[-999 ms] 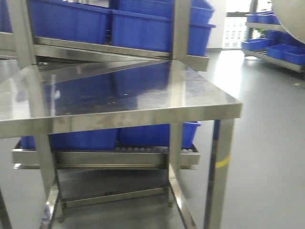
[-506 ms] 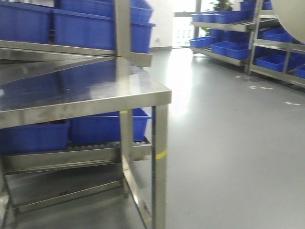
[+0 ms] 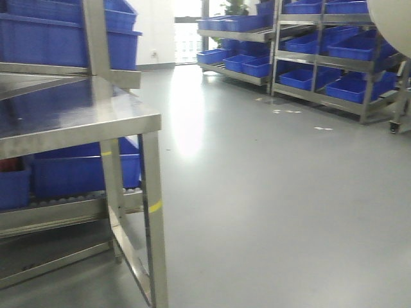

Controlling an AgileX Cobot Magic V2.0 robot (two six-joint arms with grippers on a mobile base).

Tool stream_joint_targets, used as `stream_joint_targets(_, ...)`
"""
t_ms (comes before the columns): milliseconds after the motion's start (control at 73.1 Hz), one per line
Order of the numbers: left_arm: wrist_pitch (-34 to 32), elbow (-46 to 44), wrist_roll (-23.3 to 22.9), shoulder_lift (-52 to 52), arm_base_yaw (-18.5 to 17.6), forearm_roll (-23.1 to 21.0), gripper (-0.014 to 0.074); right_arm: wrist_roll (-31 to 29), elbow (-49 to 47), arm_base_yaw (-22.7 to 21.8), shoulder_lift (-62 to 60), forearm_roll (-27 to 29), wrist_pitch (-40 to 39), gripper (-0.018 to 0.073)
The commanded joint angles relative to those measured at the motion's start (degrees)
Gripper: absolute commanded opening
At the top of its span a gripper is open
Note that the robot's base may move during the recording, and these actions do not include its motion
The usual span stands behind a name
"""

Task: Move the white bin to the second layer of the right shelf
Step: 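Back the base away from the shelf holding the bin in the right gripper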

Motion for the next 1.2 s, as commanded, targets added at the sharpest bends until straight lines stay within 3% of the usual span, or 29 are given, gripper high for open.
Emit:
stream_joint_targets(0, -4.9, 2.1, -0.2, -0.8, -0.3, 0.0, 0.0085, 0.0, -1.9, -0.4, 0.0, -0.6, -5.7, 0.0055)
stream_joint_targets(1191, -4.9, 2.1, -0.2, -0.8, -0.3, 0.0, 0.0085, 0.0, -1.9, -0.4, 0.0, -0.6, -5.7, 0.0055)
